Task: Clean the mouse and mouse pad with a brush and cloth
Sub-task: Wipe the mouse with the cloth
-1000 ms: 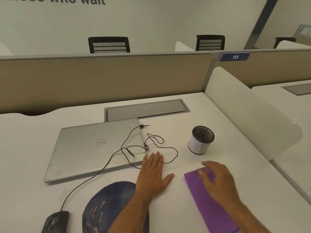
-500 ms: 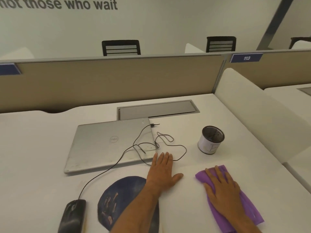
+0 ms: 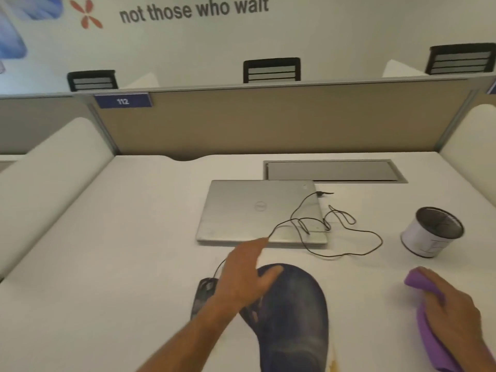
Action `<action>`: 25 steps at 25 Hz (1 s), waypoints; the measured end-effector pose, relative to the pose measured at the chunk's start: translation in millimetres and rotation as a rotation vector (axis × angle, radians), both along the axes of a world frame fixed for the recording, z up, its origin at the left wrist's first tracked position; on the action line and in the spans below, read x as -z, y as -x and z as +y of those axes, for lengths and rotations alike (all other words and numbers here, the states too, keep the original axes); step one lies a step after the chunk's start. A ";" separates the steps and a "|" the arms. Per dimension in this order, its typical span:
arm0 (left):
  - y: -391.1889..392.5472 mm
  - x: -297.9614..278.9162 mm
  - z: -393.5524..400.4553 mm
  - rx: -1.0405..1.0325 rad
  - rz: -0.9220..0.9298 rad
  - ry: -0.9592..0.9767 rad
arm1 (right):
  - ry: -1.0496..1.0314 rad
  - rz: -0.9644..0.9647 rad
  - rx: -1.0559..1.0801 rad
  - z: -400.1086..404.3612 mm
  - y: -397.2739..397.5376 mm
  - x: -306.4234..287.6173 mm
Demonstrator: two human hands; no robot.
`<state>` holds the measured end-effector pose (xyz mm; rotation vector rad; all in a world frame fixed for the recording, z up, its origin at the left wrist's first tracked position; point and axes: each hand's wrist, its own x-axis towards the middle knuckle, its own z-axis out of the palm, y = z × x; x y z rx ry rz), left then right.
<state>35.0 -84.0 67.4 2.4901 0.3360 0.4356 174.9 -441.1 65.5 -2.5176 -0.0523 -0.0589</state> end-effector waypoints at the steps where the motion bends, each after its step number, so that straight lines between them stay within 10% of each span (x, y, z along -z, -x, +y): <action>1: 15.3 1.9 18.4 -0.095 0.010 0.045 | -0.053 0.020 -0.023 13.6 3.8 -8.2; 9: 111.9 39.1 63.2 -0.461 0.027 0.289 | -0.335 0.044 -0.538 161.9 50.4 -46.2; 25: 137.4 74.5 59.4 -0.364 0.001 -0.092 | 0.136 0.108 -1.320 320.5 109.3 -29.6</action>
